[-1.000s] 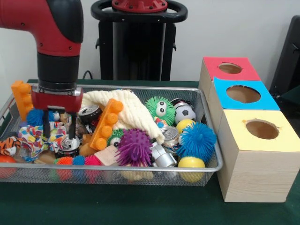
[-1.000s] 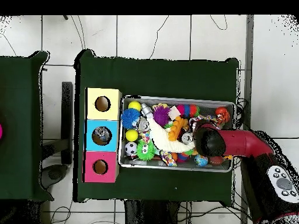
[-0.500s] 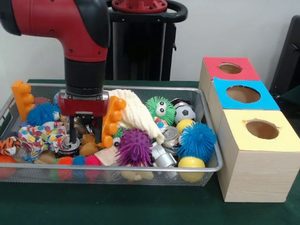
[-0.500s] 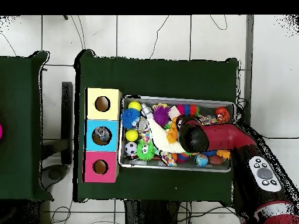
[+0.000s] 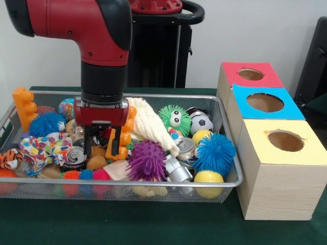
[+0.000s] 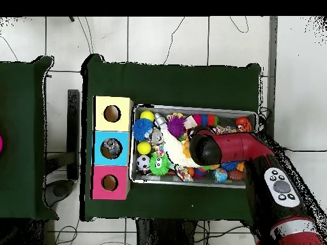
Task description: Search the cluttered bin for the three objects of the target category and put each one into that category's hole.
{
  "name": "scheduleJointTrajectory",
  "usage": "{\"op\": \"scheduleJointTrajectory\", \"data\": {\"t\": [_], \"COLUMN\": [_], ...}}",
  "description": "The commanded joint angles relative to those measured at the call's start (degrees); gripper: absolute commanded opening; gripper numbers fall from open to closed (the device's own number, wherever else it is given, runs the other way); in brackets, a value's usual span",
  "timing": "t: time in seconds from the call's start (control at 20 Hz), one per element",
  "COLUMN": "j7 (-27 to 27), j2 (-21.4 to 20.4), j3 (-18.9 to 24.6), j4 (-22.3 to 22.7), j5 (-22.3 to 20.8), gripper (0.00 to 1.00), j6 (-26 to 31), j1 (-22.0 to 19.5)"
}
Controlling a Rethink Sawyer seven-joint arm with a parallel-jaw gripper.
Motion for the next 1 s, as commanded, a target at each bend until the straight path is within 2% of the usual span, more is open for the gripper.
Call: {"op": "scheduleJointTrajectory", "data": {"t": [0.05, 0.45, 0.75, 1.0], "j7": [-7.0, -9.2, -10.2, -7.9], "j2": [-1.0, -1.1, 0.4, 3.3], "j3": [-1.1, -0.7, -0.4, -3.5], "j4": [-1.4, -2.0, -3.0, -7.6], "j5": [-2.5, -3.5, -4.7, -8.4], "gripper": [1.00, 1.00, 1.00, 1.00], "j6": [8.7, 9.5, 9.1, 7.9], "j1": [-1.3, -2.6, -3.6, -2.3]}}
